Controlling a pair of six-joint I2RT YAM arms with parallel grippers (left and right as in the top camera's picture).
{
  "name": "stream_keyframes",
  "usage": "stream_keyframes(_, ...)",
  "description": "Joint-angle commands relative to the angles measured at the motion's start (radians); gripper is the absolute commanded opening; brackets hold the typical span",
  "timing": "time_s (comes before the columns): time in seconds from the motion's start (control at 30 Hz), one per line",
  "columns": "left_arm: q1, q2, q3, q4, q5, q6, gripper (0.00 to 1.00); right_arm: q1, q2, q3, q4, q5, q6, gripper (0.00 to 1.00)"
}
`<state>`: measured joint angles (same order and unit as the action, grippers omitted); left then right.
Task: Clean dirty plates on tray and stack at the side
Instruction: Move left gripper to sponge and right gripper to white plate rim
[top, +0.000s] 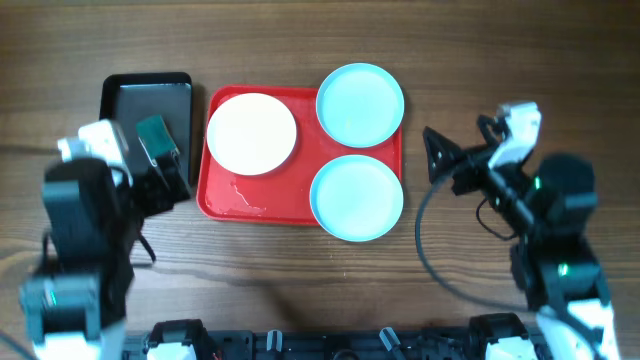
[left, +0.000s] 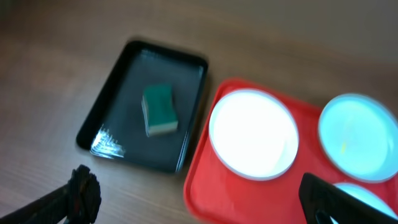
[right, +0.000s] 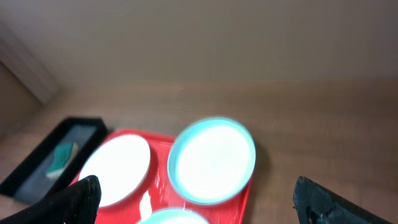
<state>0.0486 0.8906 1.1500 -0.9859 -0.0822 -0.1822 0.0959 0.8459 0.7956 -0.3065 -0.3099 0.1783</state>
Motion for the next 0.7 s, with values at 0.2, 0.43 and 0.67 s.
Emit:
stream_keyframes(0.2, 0.0, 0.436, 0.318, -0.28, 0.053, -0.066, 1.0, 0.005, 0.348, 0.404, -0.298, -0.04, 0.008, 1.0)
stream_keyframes(0.43, 0.0, 0.595, 0.318, -0.255, 0.116, -0.066, 1.0, 0.005, 0.437, 0.404, -0.194, -0.145, 0.071, 1.0)
stream_keyframes(0.67, 0.002, 0.676, 0.318, -0.19, 0.09, -0.129, 0.97, 0.069, 0.528, 0.409, -0.194, -0.142, 0.167, 0.94)
